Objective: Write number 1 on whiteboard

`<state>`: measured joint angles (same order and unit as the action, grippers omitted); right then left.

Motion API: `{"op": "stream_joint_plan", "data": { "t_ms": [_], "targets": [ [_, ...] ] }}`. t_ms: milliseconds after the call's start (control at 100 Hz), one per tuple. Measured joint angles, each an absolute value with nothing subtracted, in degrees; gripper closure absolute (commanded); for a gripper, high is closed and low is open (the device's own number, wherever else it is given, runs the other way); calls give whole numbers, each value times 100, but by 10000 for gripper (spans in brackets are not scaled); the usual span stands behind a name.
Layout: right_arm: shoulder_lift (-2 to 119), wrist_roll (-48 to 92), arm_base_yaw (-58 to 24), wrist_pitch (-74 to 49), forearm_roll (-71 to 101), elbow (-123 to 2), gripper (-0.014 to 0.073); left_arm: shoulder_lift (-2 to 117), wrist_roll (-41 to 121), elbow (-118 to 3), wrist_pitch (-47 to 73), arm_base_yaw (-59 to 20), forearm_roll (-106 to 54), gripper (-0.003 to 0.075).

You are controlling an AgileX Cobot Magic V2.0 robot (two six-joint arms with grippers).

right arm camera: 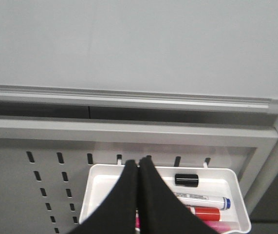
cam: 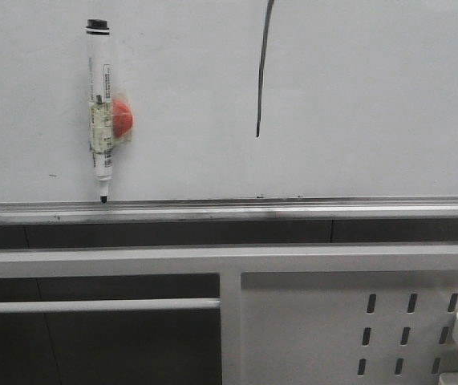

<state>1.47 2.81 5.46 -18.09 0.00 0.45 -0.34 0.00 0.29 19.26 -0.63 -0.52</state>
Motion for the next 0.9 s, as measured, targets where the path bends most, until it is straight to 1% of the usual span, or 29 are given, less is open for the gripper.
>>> {"op": "stream_joint_plan", "data": {
  "t_ms": [140,600,900],
  "targets": [
    [67,281,701,-1836,0,45,663,-34,0,29,1926,-63,-52,740],
    [-36,321,711,-1875,0,45,663,-34,0,29,1926,-59,-52,740],
    [-36,321,453,-1888,0,45,663,-34,0,29,1926,-59,-52,740]
  ]
}}
